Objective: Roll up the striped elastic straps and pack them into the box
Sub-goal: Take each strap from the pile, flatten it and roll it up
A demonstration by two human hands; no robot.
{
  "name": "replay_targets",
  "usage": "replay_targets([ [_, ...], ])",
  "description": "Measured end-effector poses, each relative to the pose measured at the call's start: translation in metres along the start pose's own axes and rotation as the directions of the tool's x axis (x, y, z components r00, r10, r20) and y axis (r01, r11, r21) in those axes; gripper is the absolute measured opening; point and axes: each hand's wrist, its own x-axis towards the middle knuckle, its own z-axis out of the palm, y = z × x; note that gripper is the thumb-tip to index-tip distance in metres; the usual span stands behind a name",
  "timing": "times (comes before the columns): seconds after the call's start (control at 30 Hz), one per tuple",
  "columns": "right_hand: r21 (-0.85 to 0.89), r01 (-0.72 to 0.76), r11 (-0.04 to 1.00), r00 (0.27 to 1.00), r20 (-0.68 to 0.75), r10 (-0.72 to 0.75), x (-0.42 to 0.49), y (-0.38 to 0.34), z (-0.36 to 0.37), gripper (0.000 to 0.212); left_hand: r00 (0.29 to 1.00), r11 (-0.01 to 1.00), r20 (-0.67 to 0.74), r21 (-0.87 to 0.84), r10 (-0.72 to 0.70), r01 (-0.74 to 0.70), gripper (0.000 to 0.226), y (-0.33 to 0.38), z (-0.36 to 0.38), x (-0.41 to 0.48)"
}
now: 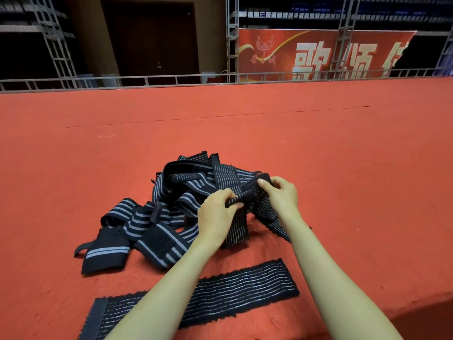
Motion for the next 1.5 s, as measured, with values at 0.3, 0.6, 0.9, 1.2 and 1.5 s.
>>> replay_targets([
  [0.3, 0.080, -0.126, 0.989, 0.991, -0.034, 0.129, 0.007, 0.006, 0.012, 0.009, 0.999, 0.995, 0.031, -0.090, -0.040, 0.042, 0.026, 0.002, 0.000, 0.005],
  [0.6, 0.255, -0.279, 0.926, 0.931, -0.165, 0.326, 0.029, 0.028, -0.033, 0.007, 0.979, 0.922, 0.106, -0.332, -0.175, 0.201, 0.020, -0.015, -0.009, 0.007],
  [0.9, 0.020, 0.047, 0.999, 0.971, -0.236, -0.041, 0.001, 0.012, -0.052, 0.012, 0.948, 0.949, 0.295, -0.247, -0.121, 0.198, 0.034, 0.026, 0.034, 0.037],
  [1.2, -0.202, 0.323, 0.924, 0.937, -0.066, -0.342, -0.039, -0.042, -0.064, 0.006, 0.953, 0.776, 0.298, -0.614, 0.056, 0.146, 0.039, 0.045, -0.010, 0.006],
  [1.5, -0.551, 0.394, 0.736, 0.860, 0.504, -0.083, -0.078, -0.023, -0.053, 0.015, 0.966, 0.785, 0.216, -0.569, -0.143, 0.244, 0.007, 0.009, -0.073, -0.031],
])
